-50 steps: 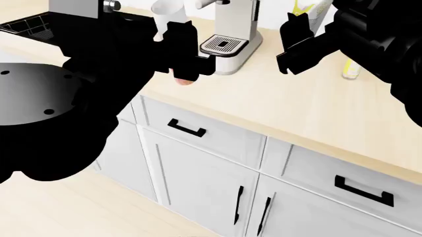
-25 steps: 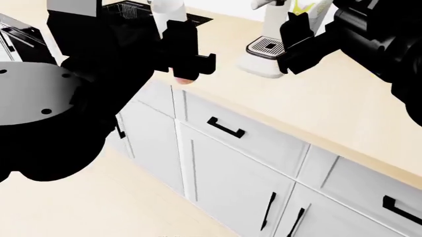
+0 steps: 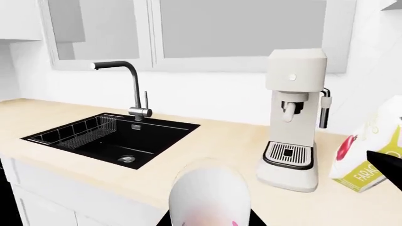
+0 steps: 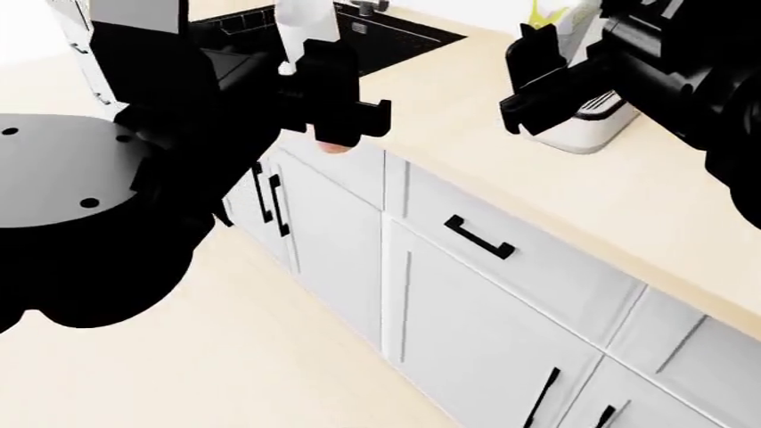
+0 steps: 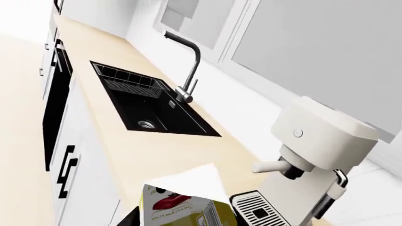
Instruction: Move the drinks to the dining counter.
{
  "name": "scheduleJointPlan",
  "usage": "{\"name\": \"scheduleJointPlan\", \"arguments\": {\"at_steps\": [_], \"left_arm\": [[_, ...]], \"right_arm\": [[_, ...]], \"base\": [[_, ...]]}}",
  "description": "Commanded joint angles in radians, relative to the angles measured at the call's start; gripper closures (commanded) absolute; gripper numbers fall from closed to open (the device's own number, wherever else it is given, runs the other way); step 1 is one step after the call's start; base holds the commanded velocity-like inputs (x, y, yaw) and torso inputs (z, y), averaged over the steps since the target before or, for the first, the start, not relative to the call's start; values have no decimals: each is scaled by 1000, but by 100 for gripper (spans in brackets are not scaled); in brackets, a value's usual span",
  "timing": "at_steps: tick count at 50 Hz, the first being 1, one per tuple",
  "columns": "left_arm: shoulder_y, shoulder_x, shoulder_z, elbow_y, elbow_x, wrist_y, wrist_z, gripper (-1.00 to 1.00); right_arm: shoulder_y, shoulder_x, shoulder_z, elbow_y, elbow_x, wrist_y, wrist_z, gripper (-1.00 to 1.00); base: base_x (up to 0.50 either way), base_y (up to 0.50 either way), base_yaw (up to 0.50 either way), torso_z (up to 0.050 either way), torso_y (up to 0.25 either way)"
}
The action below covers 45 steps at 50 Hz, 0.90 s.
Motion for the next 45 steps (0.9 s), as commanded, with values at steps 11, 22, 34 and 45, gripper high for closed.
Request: {"name": "scheduleJointPlan", "arguments": {"at_steps": [11, 22, 34, 45], "left_arm": [[-10, -3, -10, -3, 11, 11, -2, 100], [-15, -6, -12, 0, 5, 12, -6, 100], [-15, -6, -10, -3, 8, 13, -3, 100], [-15, -4, -6, -2, 7, 13, -4, 100]], "right_arm": [[12, 2, 10, 3, -28, 5, 8, 100], [16, -1, 7, 2, -22, 5, 14, 100], [16, 0, 3, 4, -25, 5, 12, 100], [19, 0, 2, 5, -24, 5, 9, 100]], "base": [[0, 0, 500, 0, 2], [0, 0, 500, 1, 1], [0, 0, 500, 0, 2], [0, 0, 500, 1, 1]]}}
